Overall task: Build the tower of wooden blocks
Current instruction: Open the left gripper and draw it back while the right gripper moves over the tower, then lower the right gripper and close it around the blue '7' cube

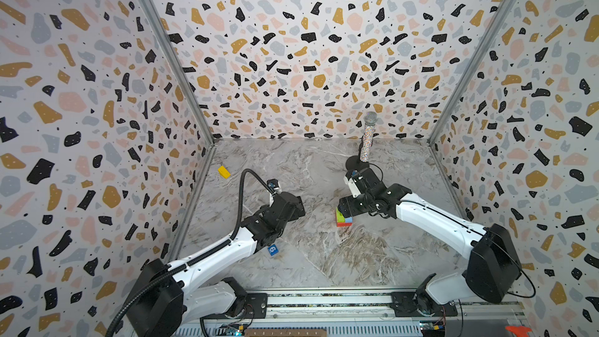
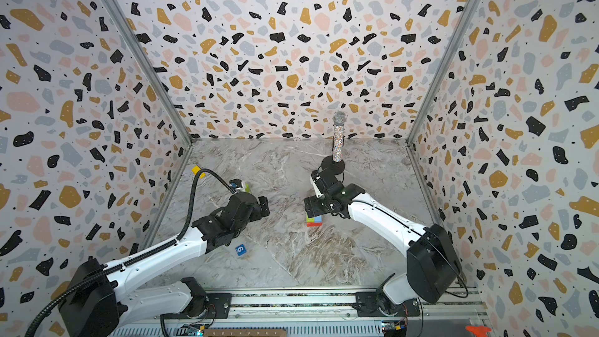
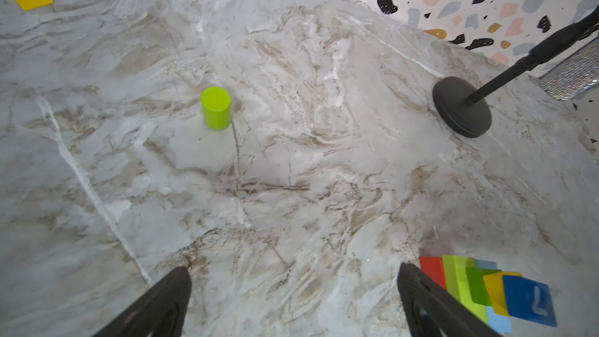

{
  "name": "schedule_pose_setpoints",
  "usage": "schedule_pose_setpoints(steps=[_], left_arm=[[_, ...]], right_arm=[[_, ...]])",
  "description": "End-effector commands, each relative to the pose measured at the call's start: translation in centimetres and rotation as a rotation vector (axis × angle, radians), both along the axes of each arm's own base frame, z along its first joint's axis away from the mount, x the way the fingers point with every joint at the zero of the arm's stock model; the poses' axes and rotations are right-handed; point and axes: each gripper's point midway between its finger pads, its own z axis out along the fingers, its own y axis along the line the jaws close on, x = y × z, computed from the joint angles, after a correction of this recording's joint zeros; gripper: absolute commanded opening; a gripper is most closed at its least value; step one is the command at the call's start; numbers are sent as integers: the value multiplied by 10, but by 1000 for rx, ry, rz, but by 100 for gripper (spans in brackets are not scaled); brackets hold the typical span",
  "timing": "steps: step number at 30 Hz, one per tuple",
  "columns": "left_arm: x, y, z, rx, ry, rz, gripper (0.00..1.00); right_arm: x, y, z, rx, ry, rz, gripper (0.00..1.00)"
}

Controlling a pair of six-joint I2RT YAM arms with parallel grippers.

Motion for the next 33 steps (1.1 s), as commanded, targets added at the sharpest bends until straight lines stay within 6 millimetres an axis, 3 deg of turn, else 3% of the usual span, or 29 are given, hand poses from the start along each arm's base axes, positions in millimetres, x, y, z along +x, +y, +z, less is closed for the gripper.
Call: schedule_pose_setpoints(steps=[1,11,33], left_arm=[[7,-6,12,-61,-65,-27,100],[8,-7,-2,-59,-53,-44,100],[8,0,-15,-57,-33,-39,100]], right_arm=[[-6,-8,-3,-80,31,5,77],[-2,1,-10,-126,64,15,75],[-1,12,-32,-150,121,47,55]])
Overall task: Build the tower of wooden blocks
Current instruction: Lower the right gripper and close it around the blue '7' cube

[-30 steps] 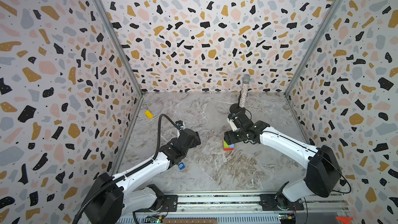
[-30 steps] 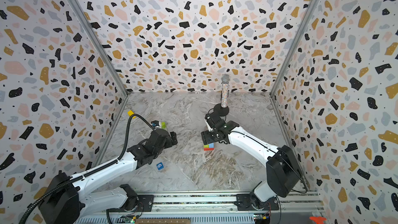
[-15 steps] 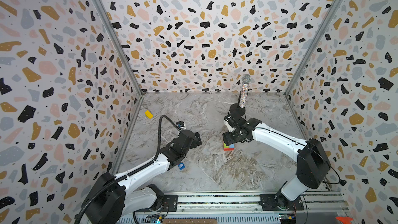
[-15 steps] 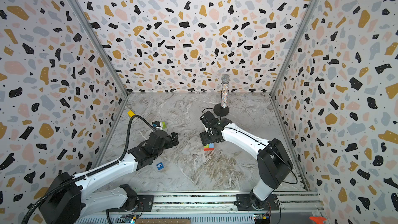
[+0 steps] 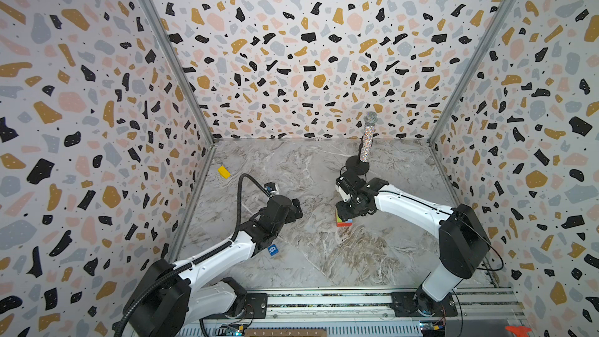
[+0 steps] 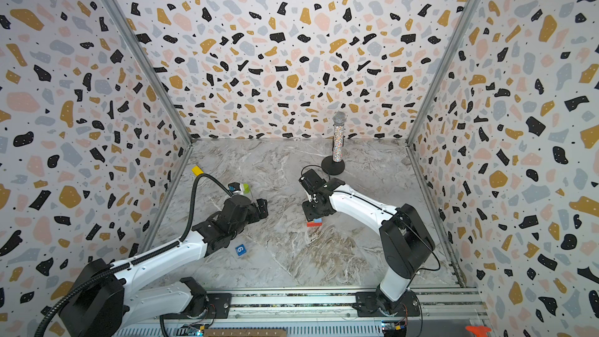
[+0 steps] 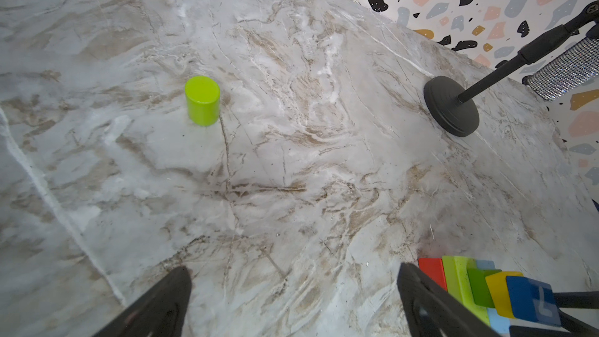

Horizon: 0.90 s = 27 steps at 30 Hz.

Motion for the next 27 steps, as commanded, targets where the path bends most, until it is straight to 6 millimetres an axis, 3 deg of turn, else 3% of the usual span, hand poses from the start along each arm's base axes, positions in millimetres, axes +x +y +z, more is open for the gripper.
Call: schedule_pose_setpoints(steps=[1,10,27], left_arm=[[0,3,-5,10,-5,-6,100],[1,7,-5,14,-3,-1,100],[2,12,-3,17,-5,1,100]], right_arm=[[3,6,7,7,-7,9,55],[5,9,1,6,9,9,52],[9,9,1,-2,2,-6,34]])
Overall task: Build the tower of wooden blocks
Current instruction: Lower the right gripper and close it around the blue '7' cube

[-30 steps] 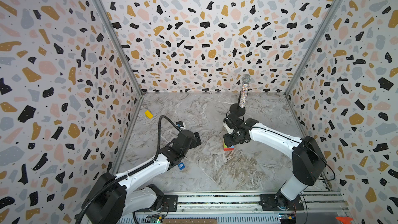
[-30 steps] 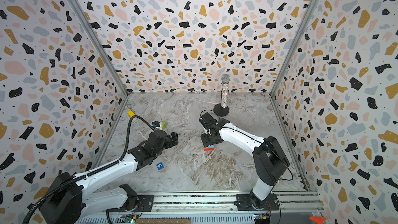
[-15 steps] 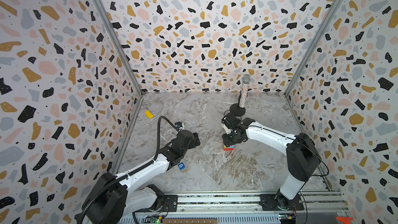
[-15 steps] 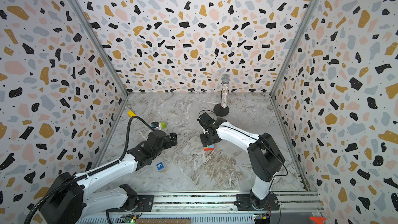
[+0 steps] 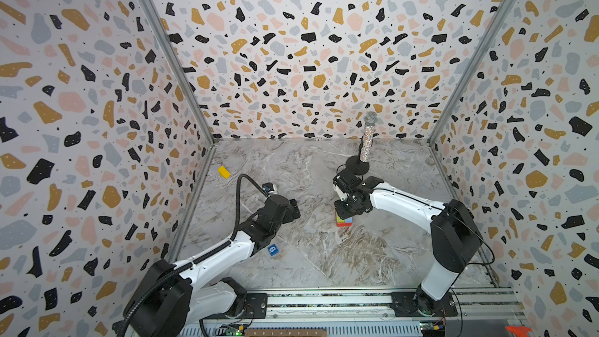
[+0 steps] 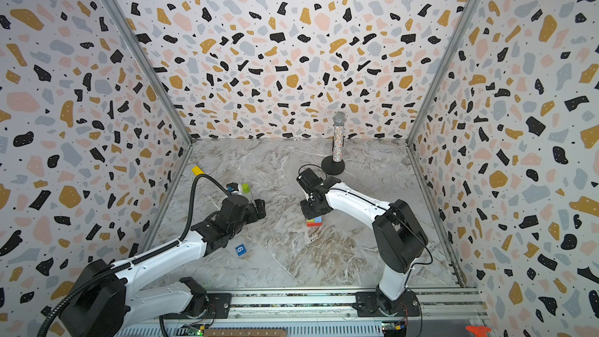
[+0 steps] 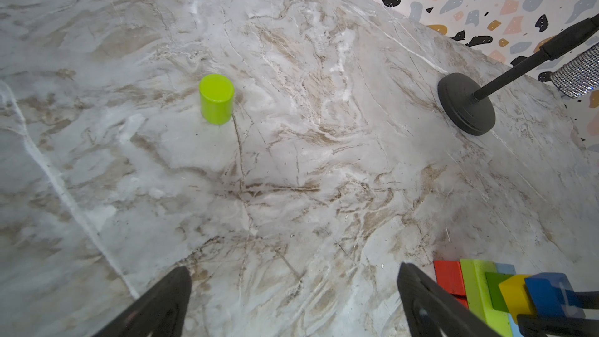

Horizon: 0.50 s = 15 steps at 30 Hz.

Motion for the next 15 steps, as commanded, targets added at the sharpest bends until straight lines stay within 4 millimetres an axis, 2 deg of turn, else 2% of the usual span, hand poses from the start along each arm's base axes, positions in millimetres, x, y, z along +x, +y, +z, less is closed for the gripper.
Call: schedule_pose_setpoints(steps=[1,7,12,15], left_arm=[[1,2,3,0,-17,-4,100],[1,2,3,-1,-17,-5,100],[1,3,2,1,-14,-5,100],[1,3,1,0,-13,-6,100]], right_arm=[[4,2,9,-2,-16,-6,32],[4,0,11,-10,-19,-8,33],[3,-2,10,-19,-17,-7,49],[3,-2,11,-21,-17,-6,52]])
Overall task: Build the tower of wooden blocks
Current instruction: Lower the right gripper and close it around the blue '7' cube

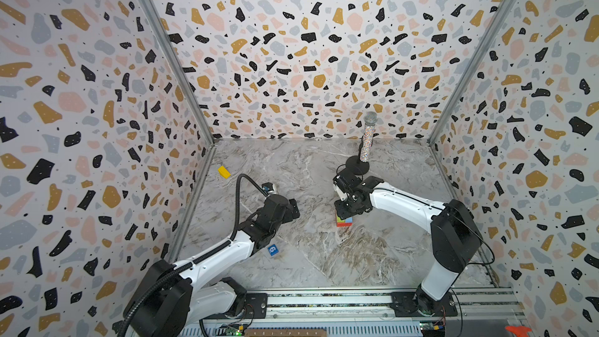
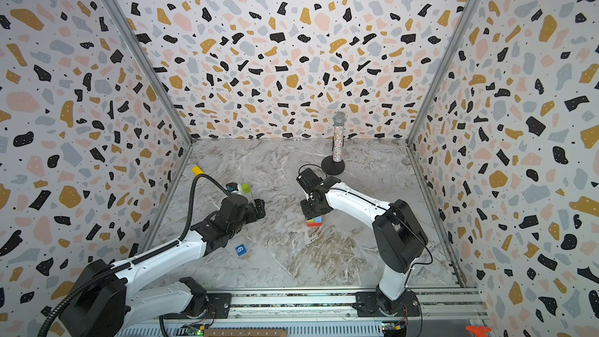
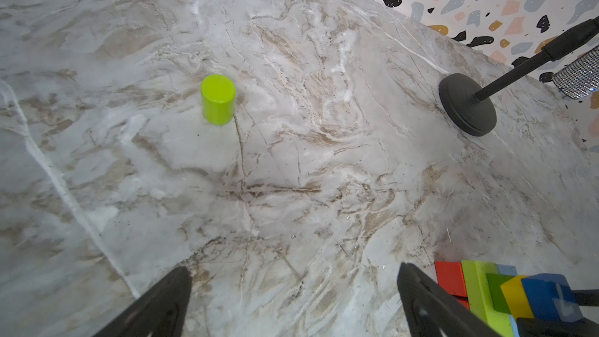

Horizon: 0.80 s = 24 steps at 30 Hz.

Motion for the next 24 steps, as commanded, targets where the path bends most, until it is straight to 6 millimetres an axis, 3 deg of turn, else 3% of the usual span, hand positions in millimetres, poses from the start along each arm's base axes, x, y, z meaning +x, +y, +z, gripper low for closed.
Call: schedule_pose_setpoints(steps=[1,13,24], left_arm=[[0,3,1,2,-14,-5,100],[0,4,1,0,-14,-4,100],[-2,6,1,-4,-16,-5,100]], right_arm=[[3,1,11,-8,-13,-2,53],[8,7,11,5,-6,-24,58],[8,3,1,-9,1,-73,54]])
